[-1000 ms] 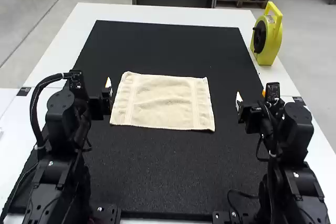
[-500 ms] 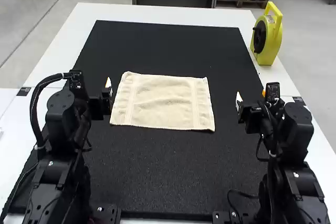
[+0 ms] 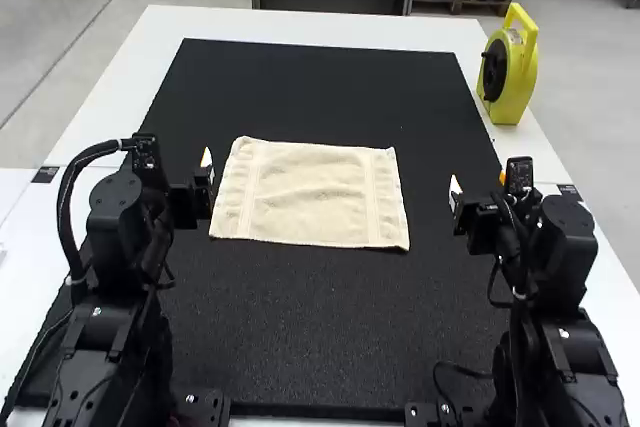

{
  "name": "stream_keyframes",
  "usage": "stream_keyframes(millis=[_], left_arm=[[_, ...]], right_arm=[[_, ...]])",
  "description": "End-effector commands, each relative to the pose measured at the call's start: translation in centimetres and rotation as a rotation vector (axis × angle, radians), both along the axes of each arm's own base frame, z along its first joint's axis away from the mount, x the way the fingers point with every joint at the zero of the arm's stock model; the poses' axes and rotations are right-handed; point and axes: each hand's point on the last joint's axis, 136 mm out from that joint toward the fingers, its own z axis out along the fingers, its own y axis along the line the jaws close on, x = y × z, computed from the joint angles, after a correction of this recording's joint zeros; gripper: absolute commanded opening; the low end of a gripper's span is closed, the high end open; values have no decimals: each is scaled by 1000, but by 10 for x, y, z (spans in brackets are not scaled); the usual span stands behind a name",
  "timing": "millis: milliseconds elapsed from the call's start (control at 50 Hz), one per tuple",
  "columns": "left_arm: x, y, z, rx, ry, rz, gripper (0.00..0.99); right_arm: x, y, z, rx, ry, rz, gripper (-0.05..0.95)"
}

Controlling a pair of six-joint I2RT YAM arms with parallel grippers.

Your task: Fold the towel.

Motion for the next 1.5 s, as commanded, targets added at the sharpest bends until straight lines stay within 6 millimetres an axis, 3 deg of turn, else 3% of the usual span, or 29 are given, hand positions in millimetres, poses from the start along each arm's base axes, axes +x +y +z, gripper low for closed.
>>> stream_keyframes(millis=[0,540,680,800,880,1000,1080,1260,1480], left_arm=[[0,1,2,7,-12,4,957],[0,1,2,7,-12,4,957],[0,1,2,7,-13,4,957],[0,-2,9,44,-37,-5,959],[0,-3,15,95,-62,-9,957],[-2,-1,28,99,-113,1,933],[-2,0,33,123,-134,8,933],[-5,6,46,141,-183,45,915],[-18,4,95,153,-305,42,902]], right_arm=[[-1,6,-7,-5,21,41,907],[-2,7,-7,-5,20,42,907],[-2,7,-11,-207,5,64,907],[-2,7,-13,-173,19,63,907],[-1,5,1,-115,-29,43,907],[2,-14,24,-160,-121,-65,902],[2,-20,25,-294,-137,-83,905],[1,-32,42,-232,-192,-130,905],[-11,-32,93,-138,-322,-100,905]])
